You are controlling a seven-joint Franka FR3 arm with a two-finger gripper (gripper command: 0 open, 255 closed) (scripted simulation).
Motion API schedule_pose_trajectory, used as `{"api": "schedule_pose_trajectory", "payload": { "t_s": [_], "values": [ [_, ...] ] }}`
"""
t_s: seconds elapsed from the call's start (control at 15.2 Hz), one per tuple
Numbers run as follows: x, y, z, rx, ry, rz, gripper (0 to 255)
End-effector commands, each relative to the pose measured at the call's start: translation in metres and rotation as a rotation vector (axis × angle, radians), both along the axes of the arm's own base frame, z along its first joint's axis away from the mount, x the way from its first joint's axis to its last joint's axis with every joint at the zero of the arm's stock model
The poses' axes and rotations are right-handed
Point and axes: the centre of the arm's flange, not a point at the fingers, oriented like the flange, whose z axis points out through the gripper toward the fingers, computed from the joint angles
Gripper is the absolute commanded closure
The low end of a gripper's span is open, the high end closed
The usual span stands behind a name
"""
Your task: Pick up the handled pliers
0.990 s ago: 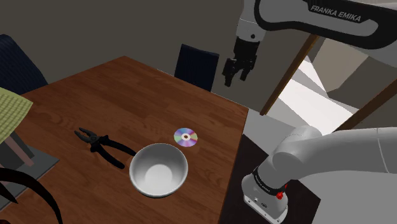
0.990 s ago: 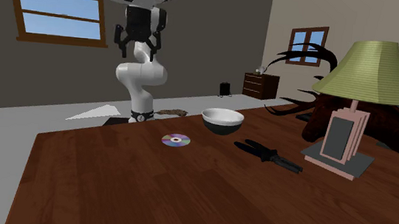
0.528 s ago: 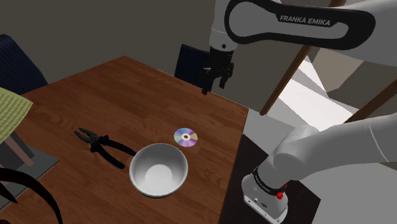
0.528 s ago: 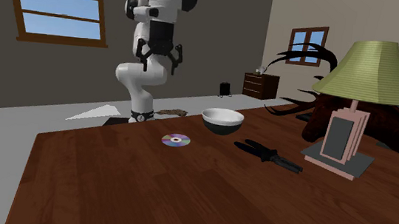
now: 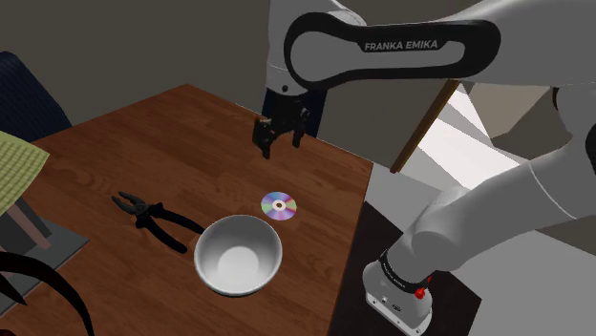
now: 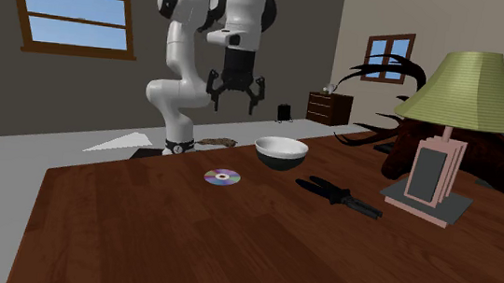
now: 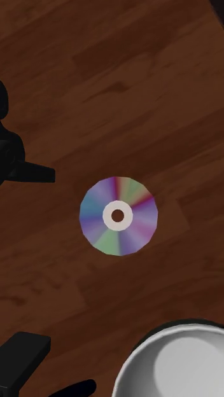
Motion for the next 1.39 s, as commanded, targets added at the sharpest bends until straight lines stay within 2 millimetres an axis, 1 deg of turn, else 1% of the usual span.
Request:
{"api": "schedule_pose_trajectory", "payload": {
  "t_s": [0.0, 1.32],
  "values": [
    [0.011, 0.021, -0.01, 0.002, 0.0, -0.002, 0],
    [0.104, 0.242, -0.119, 0.007, 0.002, -0.005, 0]
  ]
}}
